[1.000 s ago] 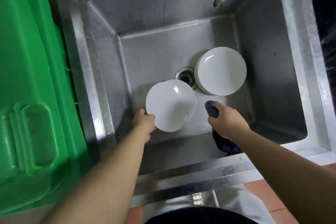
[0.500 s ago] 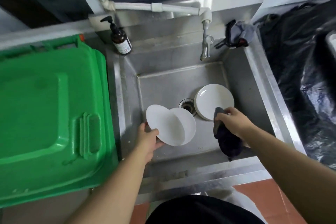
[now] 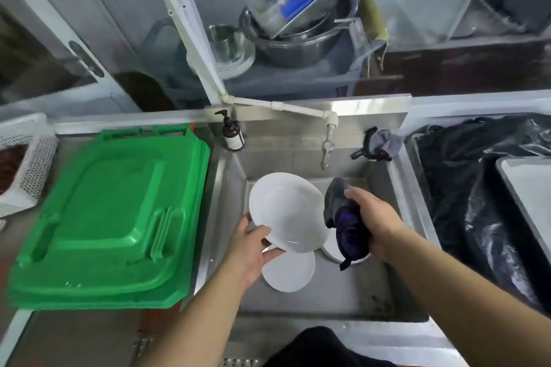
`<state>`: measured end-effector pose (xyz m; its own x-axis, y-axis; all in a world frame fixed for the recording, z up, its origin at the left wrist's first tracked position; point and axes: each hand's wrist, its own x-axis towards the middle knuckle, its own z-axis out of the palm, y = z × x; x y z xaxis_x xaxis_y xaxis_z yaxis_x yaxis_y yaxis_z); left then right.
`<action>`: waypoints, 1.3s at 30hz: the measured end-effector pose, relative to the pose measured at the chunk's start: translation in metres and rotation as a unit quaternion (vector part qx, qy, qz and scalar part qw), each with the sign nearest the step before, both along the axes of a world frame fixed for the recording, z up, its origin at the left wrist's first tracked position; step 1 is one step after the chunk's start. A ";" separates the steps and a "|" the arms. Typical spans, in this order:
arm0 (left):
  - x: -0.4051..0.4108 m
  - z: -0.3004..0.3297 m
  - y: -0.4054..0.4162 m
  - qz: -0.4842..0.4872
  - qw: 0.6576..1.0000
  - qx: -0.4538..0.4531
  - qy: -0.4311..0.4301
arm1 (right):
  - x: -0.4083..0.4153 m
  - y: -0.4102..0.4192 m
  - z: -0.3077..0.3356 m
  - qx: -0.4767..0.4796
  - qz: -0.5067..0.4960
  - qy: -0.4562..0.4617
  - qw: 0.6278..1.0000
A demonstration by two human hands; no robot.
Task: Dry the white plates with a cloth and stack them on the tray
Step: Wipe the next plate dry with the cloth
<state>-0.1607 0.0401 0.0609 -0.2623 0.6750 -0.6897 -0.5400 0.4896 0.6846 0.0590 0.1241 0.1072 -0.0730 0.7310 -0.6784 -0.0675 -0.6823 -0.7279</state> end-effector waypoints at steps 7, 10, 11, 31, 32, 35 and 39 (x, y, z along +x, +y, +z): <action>0.034 0.060 0.000 -0.012 0.994 0.102 0.043 | 0.014 0.028 0.060 0.422 0.273 -0.361 0.786; 0.041 0.083 0.000 -0.020 0.989 0.141 0.040 | 0.018 0.043 0.077 0.495 0.321 -0.451 0.670; 0.043 0.091 0.001 -0.024 0.987 0.152 0.036 | 0.019 0.046 0.082 0.503 0.327 -0.473 0.646; 0.028 0.151 0.013 -0.154 0.956 0.245 0.052 | -0.046 0.002 0.152 0.582 0.268 -0.394 0.659; 0.028 0.153 0.012 -0.151 0.955 0.249 0.045 | -0.048 0.008 0.156 0.589 0.261 -0.403 0.650; 0.025 0.162 0.011 -0.140 0.954 0.264 0.035 | -0.049 0.024 0.170 0.604 0.218 -0.434 0.633; 0.020 0.177 0.013 -0.108 0.953 0.283 0.021 | -0.038 0.044 0.181 0.594 0.162 -0.467 0.635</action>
<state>-0.1402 0.0530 0.2377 -0.0935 0.9773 -0.1903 -0.4345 0.1319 0.8909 0.0206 0.1677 0.2882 -0.3213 0.8163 0.4800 0.7751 0.5179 -0.3618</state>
